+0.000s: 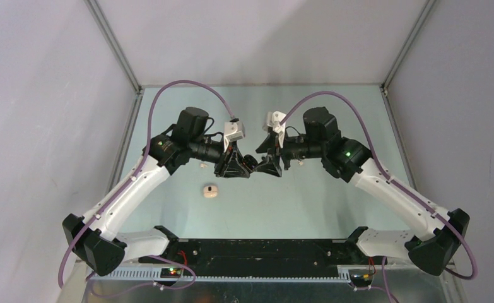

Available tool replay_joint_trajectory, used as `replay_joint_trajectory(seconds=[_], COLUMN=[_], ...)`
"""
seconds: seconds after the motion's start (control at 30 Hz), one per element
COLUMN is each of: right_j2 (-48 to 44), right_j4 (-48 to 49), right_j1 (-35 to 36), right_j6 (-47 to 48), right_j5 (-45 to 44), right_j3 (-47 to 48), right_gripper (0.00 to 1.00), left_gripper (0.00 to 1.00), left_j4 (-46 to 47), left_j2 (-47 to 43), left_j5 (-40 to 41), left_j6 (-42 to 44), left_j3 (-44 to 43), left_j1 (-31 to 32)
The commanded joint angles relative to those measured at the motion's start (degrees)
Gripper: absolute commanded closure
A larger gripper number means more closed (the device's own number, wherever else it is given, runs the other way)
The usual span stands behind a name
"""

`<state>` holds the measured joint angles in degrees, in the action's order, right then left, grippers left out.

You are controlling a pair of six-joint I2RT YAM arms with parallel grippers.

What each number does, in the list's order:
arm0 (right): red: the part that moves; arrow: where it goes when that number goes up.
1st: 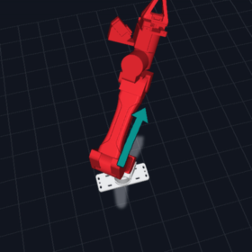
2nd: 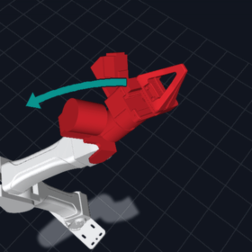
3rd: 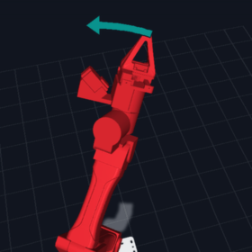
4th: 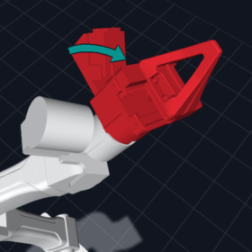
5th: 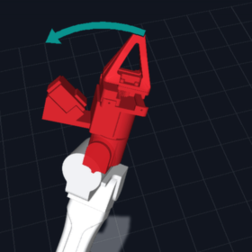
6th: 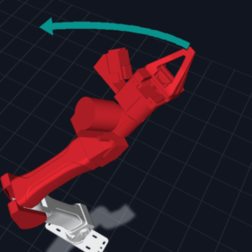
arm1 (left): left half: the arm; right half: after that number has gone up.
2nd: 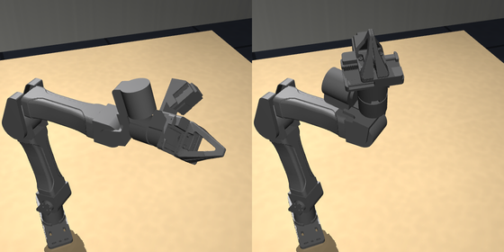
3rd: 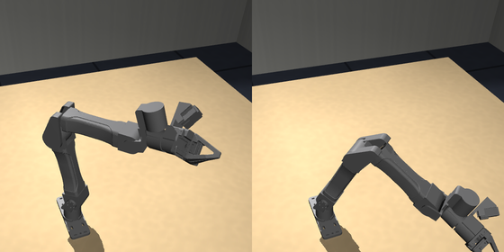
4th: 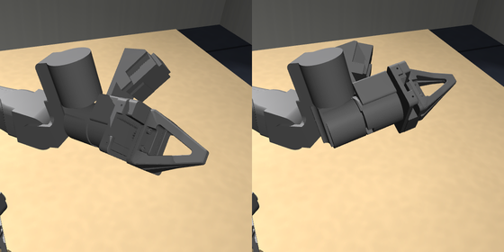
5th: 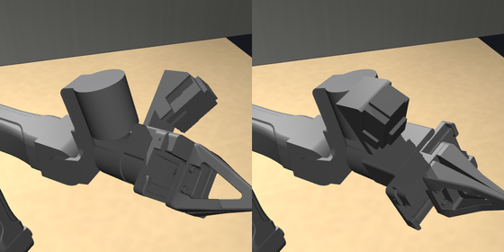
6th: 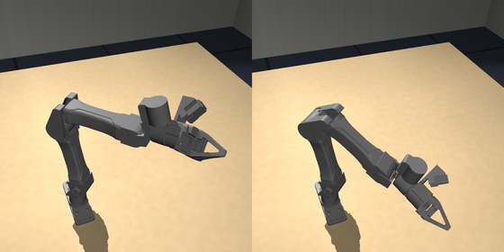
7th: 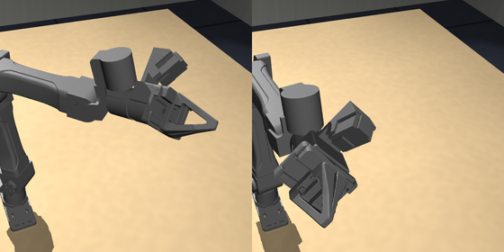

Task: Insert the wireless bluetooth earbuds into the charging case
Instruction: Open the charging case.

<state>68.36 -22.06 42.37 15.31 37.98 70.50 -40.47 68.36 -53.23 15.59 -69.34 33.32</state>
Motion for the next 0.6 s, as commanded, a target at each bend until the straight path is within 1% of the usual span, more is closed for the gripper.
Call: replay_joint_trajectory(seconds=[0.0, 0.1, 0.17, 0.27, 0.57], right_j2=[1.70, 2.15, 2.02, 1.42, 0.15], right_j4=[1.41, 3.74, 4.64, 4.92, 4.42], right_j1=[2.17, 2.90, 2.17, 0.15, -1.12], right_j6=[0.60, -0.67, -1.33, -2.28, -2.11], right_j5=[-3.01, -11.18, -13.54, -12.71, -10.33], right_j3=[0.16, 0.16, 0.16, 0.17, 0.17], right_gripper=[0.38, 0.38, 0.38, 0.38, 0.38], left_gripper=[1.00, 1.00, 1.00, 1.00, 1.00], left_j4=[0.60, 0.69, 0.74, 0.78, 0.92], left_j2=[-0.66, -0.88, -1.06, -1.35, -1.71], left_j5=[-1.55, -1.68, -1.74, -1.72, -1.87], left_j6=[1.12, 1.05, 1.02, 0.99, 0.87], left_j3=[-2.43, -2.23, -2.21, -2.03, -1.74], left_j1=[0.30, 0.34, 0.34, 0.29, 0.34])
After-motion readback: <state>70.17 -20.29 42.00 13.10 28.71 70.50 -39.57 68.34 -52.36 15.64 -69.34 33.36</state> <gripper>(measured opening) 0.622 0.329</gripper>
